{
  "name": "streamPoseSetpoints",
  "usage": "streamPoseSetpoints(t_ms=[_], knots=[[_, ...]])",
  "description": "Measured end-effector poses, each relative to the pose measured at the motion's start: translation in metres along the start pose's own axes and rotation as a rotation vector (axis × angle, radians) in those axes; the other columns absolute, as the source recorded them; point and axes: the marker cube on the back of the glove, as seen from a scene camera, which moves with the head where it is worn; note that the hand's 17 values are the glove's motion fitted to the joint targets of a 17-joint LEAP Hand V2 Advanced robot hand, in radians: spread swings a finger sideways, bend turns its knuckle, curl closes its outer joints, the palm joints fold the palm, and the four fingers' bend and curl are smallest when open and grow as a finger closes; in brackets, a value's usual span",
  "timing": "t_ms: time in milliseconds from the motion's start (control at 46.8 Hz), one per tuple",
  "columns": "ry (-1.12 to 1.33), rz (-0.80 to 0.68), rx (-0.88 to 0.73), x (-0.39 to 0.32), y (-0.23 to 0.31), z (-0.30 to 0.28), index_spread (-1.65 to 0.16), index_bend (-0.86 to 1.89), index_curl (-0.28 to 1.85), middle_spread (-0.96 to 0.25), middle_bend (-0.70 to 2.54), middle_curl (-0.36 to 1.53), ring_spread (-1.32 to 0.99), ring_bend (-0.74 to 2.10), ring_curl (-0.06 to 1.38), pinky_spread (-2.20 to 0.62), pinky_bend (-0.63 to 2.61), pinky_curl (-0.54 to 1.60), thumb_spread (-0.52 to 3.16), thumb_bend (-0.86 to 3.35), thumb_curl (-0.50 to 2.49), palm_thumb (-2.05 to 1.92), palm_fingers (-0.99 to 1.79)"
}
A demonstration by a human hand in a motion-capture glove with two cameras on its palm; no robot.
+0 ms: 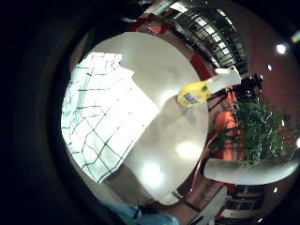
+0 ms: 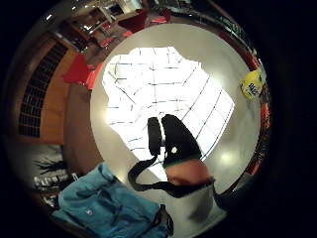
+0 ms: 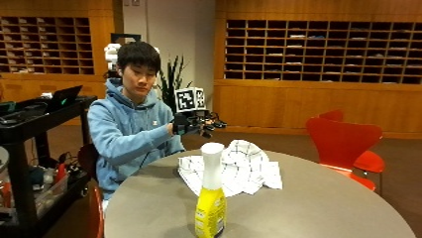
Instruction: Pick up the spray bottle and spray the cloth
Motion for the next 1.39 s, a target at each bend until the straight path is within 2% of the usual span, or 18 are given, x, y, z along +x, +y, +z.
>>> streamPoseSetpoints(t_ms=[128, 299, 641, 919, 1155, 1390], knots=[[-0.036, 0.031, 0.075, 0.004, 0.003, -0.006, -0.32, 0.23, 0.14, -0.03, 0.19, 0.09, 0.07, 0.23, 0.09, 0.16, 0.41, 0.16, 0.71, 0.24, 0.14, 0.45, 0.35], [-0.086, 0.068, 0.234, 0.014, 0.013, -0.016, -0.38, 0.18, 0.2, -0.03, 0.19, 0.15, 0.08, 0.25, 0.13, 0.2, 0.4, 0.21, 0.94, 0.21, 0.19, 0.49, 0.36], [-0.213, 0.153, 0.447, 0.054, 0.03, -0.016, -0.4, 0.15, 0.25, -0.03, 0.18, 0.22, 0.06, 0.3, 0.2, 0.21, 0.41, 0.27, 1.09, 0.13, 0.29, 0.58, 0.4], [-0.321, 0.209, 0.586, 0.101, 0.074, -0.009, -0.39, 0.13, 0.24, -0.03, 0.19, 0.26, 0.06, 0.34, 0.24, 0.21, 0.41, 0.31, 1.11, 0.06, 0.34, 0.62, 0.38], [-0.454, 0.28, 0.625, 0.164, 0.1, 0.008, -0.38, 0.13, 0.24, -0.03, 0.2, 0.29, 0.05, 0.34, 0.26, 0.21, 0.42, 0.32, 1.12, 0.01, 0.37, 0.66, 0.37], [-0.622, 0.374, 0.527, 0.213, 0.1, 0.036, -0.37, 0.13, 0.23, -0.03, 0.2, 0.31, 0.05, 0.35, 0.27, 0.21, 0.42, 0.34, 1.12, -0.02, 0.4, 0.67, 0.36]])
